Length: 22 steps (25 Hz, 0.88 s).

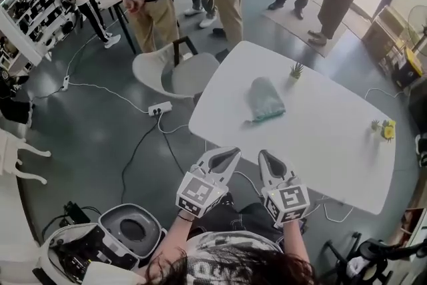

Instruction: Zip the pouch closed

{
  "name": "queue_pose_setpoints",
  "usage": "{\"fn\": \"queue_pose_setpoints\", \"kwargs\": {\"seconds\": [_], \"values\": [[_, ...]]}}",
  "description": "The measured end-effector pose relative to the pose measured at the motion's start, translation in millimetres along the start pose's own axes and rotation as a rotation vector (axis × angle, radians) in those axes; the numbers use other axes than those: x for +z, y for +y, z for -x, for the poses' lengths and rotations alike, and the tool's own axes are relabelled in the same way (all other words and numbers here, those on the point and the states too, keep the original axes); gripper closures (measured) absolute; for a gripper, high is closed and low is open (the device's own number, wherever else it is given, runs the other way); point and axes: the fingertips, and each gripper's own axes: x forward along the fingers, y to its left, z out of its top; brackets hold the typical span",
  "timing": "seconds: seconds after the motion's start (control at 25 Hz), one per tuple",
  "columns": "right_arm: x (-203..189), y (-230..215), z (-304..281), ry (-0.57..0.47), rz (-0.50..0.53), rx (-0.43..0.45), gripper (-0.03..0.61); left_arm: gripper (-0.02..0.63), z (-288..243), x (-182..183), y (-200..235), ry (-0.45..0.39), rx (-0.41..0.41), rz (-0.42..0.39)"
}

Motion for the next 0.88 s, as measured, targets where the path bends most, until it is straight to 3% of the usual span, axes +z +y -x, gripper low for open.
{"fn": "queue_pose_setpoints", "kwargs": {"seconds": [0.44, 0.88], "values": [[-11, -32, -19, 0.038, -0.036, -0.041, 0.581, 0.600, -39, -30, 20, 0.084, -0.051, -0.006], [-27, -81, -68, 0.080, -0.059, 0.036, 0.581, 0.597, -114, -109, 67, 0.288, -0.078, -0.080]]}}
